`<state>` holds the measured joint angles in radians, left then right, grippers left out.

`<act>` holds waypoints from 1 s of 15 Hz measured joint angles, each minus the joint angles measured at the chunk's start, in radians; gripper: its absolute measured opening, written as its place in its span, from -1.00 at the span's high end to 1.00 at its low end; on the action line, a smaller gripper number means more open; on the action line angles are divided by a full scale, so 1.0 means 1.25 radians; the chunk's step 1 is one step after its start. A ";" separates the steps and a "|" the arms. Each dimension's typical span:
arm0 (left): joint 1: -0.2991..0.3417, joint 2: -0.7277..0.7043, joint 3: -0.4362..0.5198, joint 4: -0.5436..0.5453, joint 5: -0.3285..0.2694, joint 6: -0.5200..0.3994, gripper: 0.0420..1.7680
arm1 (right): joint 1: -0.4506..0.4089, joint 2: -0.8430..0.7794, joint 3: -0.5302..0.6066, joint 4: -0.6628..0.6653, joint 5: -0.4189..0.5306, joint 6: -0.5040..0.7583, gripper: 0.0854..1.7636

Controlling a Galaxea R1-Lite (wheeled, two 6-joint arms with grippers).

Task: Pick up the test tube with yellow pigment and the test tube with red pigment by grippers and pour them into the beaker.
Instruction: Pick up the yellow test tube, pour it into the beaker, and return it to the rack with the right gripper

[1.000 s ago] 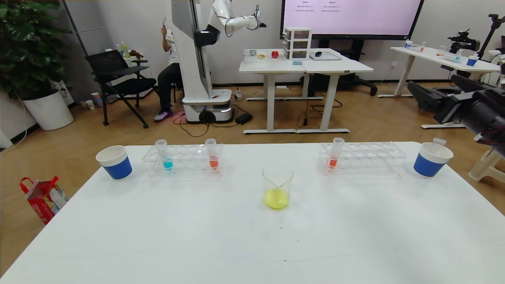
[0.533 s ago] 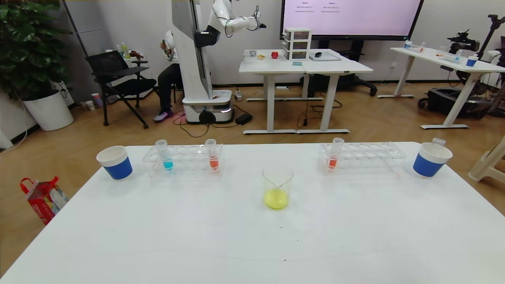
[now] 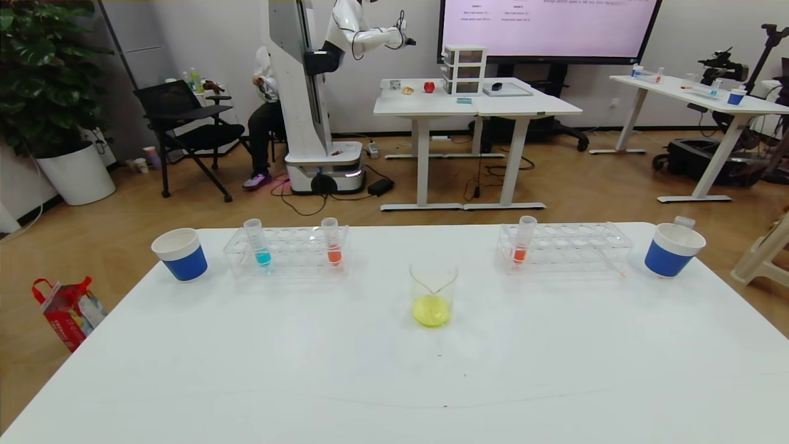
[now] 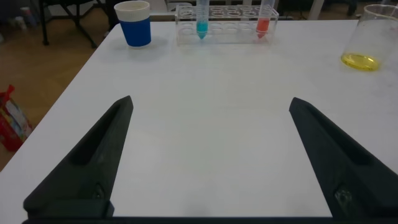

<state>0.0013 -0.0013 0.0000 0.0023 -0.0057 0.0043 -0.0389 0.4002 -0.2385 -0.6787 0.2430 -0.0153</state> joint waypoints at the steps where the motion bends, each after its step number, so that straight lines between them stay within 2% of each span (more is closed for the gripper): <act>1: 0.000 0.000 0.000 0.000 0.000 0.000 -0.98 | 0.010 -0.062 0.001 0.060 0.001 -0.007 -0.97; 4: 0.000 0.000 0.000 0.000 0.000 0.000 -0.98 | 0.031 -0.225 0.027 0.261 -0.005 -0.020 -0.97; 6: 0.000 0.000 0.000 0.000 0.000 0.000 -0.98 | 0.036 -0.281 0.076 0.296 -0.044 -0.025 -0.97; 8: 0.000 0.000 0.000 0.000 0.000 0.000 -0.98 | 0.037 -0.306 0.148 0.315 -0.069 -0.045 -0.97; 12: 0.000 0.000 0.000 0.000 0.000 0.002 -0.98 | 0.037 -0.320 0.187 0.537 -0.167 -0.055 -0.97; 13: 0.000 0.000 0.000 0.000 0.000 0.002 -0.98 | 0.037 -0.321 0.187 0.563 -0.173 -0.053 -0.97; 15: 0.000 0.000 0.000 0.001 0.000 0.002 -0.98 | 0.038 -0.321 0.188 0.550 -0.180 -0.047 -0.97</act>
<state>0.0013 -0.0013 0.0000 0.0032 -0.0057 0.0062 0.0089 -0.0009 -0.0032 0.0089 0.0181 -0.0740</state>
